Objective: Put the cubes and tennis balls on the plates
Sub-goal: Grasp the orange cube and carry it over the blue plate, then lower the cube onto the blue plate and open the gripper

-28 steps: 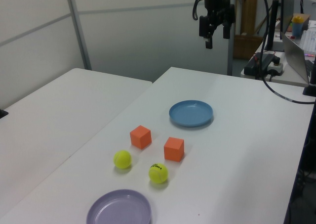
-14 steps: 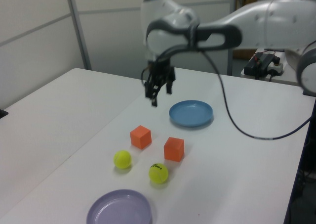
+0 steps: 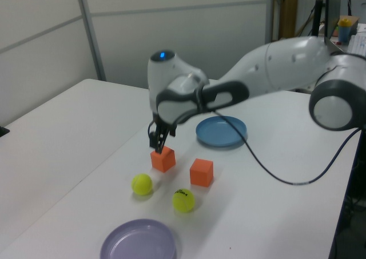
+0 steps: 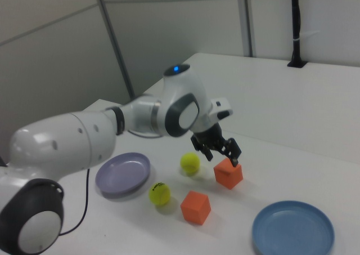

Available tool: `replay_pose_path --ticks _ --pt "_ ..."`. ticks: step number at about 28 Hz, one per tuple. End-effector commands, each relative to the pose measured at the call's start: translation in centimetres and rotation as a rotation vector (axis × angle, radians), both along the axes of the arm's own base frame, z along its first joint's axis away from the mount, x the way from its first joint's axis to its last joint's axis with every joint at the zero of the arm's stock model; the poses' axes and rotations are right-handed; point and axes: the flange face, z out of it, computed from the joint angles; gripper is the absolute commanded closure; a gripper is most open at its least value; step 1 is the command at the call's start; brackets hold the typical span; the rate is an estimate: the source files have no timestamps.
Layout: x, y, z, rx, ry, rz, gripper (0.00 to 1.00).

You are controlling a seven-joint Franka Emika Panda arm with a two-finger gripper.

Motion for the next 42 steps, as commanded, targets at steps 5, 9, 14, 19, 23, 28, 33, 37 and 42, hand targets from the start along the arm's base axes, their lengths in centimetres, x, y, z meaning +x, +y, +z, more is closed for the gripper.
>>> replay_pose_path --ticks 5,9,14,19,23,28,33,37,42 --pt "1.4 1.5 -5.2 -0.041 -0.081 0.054 0.0" --pt "0.9 1.7 -6.9 -0.066 -0.068 0.068 0.32" --pt "1.0 1.9 -6.2 -0.062 -0.081 0.042 1.0" --pt "1.3 0.2 0.9 -0.036 -0.172 -0.017 1.0" --pt "1.4 -6.0 4.5 -0.07 -0.191 -0.087 1.0" --pt "1.6 -13.1 4.2 -0.14 -0.177 -0.117 0.94" --pt "0.8 -18.7 2.4 -0.16 -0.127 -0.162 0.9" --pt "0.1 -20.8 0.6 -0.163 -0.081 -0.192 0.81" --pt "-0.1 -21.7 -1.6 -0.159 -0.036 -0.222 0.0"
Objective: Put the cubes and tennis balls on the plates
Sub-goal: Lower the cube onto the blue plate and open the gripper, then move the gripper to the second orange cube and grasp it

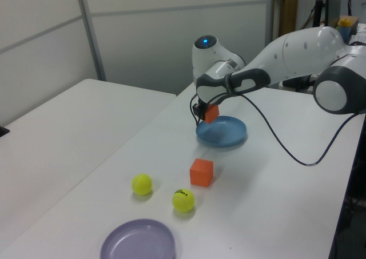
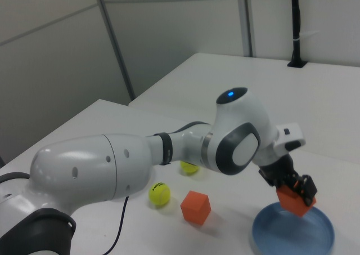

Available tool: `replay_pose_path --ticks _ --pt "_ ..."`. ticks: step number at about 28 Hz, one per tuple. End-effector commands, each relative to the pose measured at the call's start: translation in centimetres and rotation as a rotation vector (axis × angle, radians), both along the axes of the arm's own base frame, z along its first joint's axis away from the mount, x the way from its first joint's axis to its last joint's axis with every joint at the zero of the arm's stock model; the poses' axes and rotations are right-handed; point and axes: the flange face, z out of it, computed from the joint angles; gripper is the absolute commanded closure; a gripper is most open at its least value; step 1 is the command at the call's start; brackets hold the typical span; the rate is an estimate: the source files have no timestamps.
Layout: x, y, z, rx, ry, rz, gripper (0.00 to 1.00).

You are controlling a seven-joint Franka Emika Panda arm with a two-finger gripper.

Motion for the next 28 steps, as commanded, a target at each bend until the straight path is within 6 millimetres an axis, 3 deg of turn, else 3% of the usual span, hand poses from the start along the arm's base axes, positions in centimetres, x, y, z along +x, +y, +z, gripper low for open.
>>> replay_pose_path --ticks 1,7,13,14,15,17,19,20,22,25,28 --pt "-0.6 0.1 -1.6 -0.006 0.049 -0.028 0.0" --pt "-1.1 -0.3 -1.2 -0.012 0.113 -0.051 0.0" --pt "-3.4 1.6 3.8 -0.004 0.266 -0.018 0.0" --pt "-3.9 2.6 4.6 0.0 0.295 -0.003 0.0" --pt "-5.0 5.2 5.6 0.009 0.361 0.035 0.0" --pt "-5.9 7.4 6.4 0.015 0.42 0.059 0.0" --pt "-6.7 9.7 6.5 0.02 0.474 0.084 0.0" --pt "-7.4 12.4 6.5 0.018 0.516 0.112 0.0" --pt "-7.9 14.8 6.4 0.007 0.547 0.144 0.0" --pt "-8.4 17.1 5.1 -0.001 0.579 0.168 0.0" --pt "-8.6 20.2 2.2 -0.018 0.616 0.193 0.0"
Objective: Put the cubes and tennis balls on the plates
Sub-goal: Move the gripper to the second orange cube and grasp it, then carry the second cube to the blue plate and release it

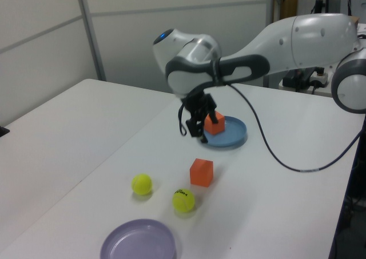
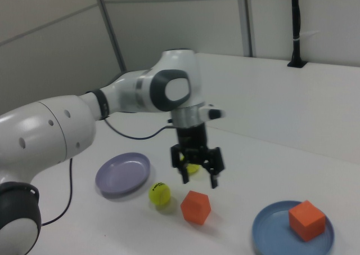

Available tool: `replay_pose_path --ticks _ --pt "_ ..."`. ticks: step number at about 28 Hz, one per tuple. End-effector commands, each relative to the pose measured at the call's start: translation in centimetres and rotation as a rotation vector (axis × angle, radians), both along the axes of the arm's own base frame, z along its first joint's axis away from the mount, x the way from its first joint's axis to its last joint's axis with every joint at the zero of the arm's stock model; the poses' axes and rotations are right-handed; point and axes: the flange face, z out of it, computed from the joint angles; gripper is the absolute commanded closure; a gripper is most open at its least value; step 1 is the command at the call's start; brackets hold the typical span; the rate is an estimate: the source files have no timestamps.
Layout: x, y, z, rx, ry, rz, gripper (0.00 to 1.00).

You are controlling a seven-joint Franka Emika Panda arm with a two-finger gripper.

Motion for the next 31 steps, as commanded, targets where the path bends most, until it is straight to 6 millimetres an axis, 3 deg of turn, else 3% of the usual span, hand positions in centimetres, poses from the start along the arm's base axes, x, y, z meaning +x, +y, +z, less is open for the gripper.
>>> replay_pose_path --ticks 1,3,7,8,15,16,17,18,19,20,23,27,29,30,31 --pt "-0.7 3.1 -4.7 -0.036 0.071 0.037 0.0" --pt "-0.7 4.4 -6.4 -0.047 0.083 0.039 0.0" --pt "-0.6 5.3 -7.7 -0.059 0.085 0.054 0.0" --pt "-0.6 5.7 -8.9 -0.066 0.096 0.063 0.0" --pt "0.7 5.9 -12.0 -0.096 0.032 0.064 0.0" --pt "0.9 5.8 -12.6 -0.109 0.023 0.061 0.07" --pt "1.0 5.7 -12.9 -0.125 0.015 0.063 0.25" --pt "1.1 5.6 -13.2 -0.138 0.008 0.07 0.77" --pt "1.1 5.7 -13.2 -0.136 0.009 0.068 0.94" --pt "1.1 5.6 -13.3 -0.137 0.01 0.069 1.0" --pt "1.4 5.4 -12.6 -0.134 -0.001 0.068 1.0" --pt "2.4 3.4 -8.5 -0.116 -0.063 0.029 1.0" --pt "3.0 0.3 -7.5 -0.11 -0.072 -0.002 1.0" --pt "3.7 -2.7 -6.2 -0.101 -0.086 -0.015 1.0" --pt "3.9 -4.2 -5.8 -0.099 -0.086 -0.015 1.0"
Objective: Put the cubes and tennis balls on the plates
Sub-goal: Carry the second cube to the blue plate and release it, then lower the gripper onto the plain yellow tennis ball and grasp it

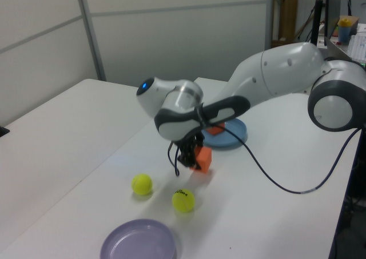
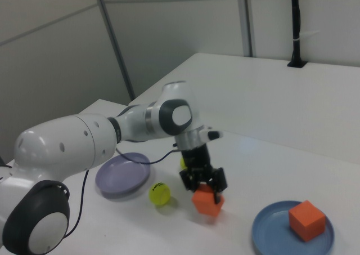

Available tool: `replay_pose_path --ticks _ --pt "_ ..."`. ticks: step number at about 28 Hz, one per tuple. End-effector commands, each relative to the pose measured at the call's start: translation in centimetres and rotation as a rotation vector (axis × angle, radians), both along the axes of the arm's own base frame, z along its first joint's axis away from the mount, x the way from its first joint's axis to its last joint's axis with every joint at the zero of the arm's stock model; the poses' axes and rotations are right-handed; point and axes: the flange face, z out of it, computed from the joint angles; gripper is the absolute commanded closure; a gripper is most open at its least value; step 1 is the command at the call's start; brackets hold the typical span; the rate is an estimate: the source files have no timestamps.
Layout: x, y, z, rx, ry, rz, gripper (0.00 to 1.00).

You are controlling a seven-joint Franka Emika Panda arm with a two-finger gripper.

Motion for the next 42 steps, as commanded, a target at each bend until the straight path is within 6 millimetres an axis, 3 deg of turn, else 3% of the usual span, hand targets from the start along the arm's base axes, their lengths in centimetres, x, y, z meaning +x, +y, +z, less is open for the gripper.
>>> replay_pose_path --ticks 1,3,4,6,8,9,10,11,19,24,25,26,32,42 --pt "1.3 -8.5 3.9 0.023 -0.047 -0.043 1.0" --pt "1.4 -11.4 3.9 0.025 -0.043 -0.06 1.0" --pt "1.6 -14.3 4.1 0.027 -0.067 -0.085 0.99" --pt "1.9 -16.7 3.9 0.034 -0.104 -0.101 0.98" --pt "2.1 -18.6 3.3 0.037 -0.127 -0.116 0.87" --pt "2.0 -19.5 3.0 0.038 -0.134 -0.124 0.77" --pt "2.2 -20.5 1.8 0.041 -0.147 -0.133 0.26" --pt "2.4 -20.6 1.2 0.041 -0.159 -0.135 0.0" --pt "2.9 -20.1 2.3 0.066 -0.206 -0.121 0.0" --pt "3.0 -16.7 4.8 0.131 -0.241 -0.114 0.0" --pt "3.1 -15.2 5.4 0.151 -0.248 -0.104 0.0" --pt "3.1 -12.3 6.0 0.18 -0.256 -0.077 0.0" --pt "2.5 -2.3 7.7 0.222 -0.282 -0.004 0.0" --pt "1.1 8.8 7.3 0.282 -0.317 0.144 0.0"
